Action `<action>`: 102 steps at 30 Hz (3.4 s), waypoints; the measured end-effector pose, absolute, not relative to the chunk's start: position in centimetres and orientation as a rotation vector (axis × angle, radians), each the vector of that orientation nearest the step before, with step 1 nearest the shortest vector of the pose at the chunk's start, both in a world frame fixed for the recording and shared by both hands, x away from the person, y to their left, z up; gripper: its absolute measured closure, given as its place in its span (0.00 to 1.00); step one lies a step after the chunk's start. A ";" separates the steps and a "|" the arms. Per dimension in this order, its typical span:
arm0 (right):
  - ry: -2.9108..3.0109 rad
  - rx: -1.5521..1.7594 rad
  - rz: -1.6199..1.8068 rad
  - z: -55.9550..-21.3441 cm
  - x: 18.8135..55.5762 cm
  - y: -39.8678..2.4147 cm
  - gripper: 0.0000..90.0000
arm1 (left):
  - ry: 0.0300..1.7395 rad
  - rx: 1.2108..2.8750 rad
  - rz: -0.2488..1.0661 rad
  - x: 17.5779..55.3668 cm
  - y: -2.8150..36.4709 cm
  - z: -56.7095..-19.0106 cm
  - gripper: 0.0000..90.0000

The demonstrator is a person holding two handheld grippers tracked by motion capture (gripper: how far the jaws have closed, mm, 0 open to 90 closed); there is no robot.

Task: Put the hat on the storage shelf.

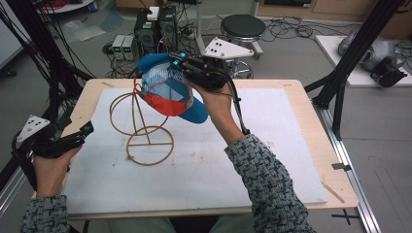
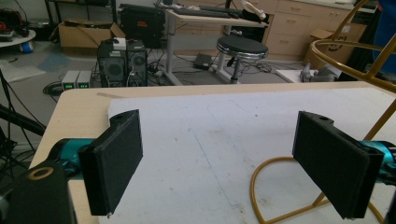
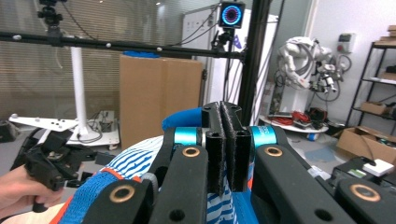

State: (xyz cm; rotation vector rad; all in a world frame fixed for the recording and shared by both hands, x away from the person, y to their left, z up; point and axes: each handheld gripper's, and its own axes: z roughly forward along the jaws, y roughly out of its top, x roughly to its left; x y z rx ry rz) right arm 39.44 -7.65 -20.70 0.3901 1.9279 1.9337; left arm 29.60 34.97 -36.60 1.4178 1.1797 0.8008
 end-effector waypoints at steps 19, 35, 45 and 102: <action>2.109 0.245 1.903 -22.2 38.1 -1.6 0.98 | 1.189 1.373 0.820 29.1 36.1 -36.0 0.18; 2.185 0.171 1.850 -22.5 37.6 2.2 0.98 | 1.184 1.346 0.833 28.7 36.8 -35.4 0.18; 2.231 0.149 1.816 -22.5 37.5 3.7 0.98 | 1.181 1.344 0.830 28.6 36.8 -35.3 0.18; 2.345 0.156 1.514 -24.5 35.9 4.8 0.91 | 1.165 1.360 0.814 28.8 36.2 -35.3 0.18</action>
